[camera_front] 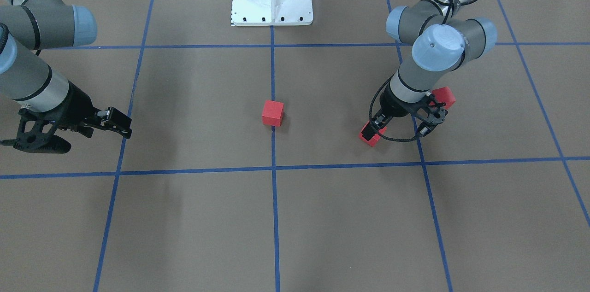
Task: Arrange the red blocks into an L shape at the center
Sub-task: 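Raise the right gripper away while the left gripper grasps the nearer-center red cube, then carry the red cube with the left gripper beside the center cube, then lower the cube farther from the robot than the center cube and release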
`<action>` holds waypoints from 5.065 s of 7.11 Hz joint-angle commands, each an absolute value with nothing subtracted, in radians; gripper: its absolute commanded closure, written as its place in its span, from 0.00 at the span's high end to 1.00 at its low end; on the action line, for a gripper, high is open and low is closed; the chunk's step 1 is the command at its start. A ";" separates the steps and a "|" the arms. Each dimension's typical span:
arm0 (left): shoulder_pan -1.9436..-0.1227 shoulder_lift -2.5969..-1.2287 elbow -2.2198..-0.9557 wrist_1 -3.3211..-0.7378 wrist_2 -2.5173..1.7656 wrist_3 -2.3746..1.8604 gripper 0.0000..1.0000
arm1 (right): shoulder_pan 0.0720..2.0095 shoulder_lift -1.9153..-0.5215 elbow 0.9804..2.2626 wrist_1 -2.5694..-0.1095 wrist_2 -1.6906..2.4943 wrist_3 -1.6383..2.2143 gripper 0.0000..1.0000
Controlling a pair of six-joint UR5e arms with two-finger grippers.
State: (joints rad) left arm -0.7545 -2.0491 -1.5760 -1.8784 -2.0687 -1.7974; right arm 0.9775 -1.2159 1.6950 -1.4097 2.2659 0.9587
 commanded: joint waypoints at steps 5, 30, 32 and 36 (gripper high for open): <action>-0.724 -2.078 -1.522 -1.879 -2.029 -1.839 0.00 | 0.977 -1.216 1.694 -1.410 2.266 0.960 0.99; -0.548 -2.583 -1.213 -1.649 -1.873 -1.120 0.00 | 0.999 -1.224 1.698 -1.410 2.264 0.971 0.99; -0.548 -2.583 -1.213 -1.649 -1.873 -1.120 0.00 | 0.999 -1.224 1.698 -1.410 2.264 0.973 0.99; -0.548 -2.583 -1.213 -1.651 -1.875 -1.121 0.00 | 0.999 -1.224 1.698 -1.410 2.263 0.973 0.99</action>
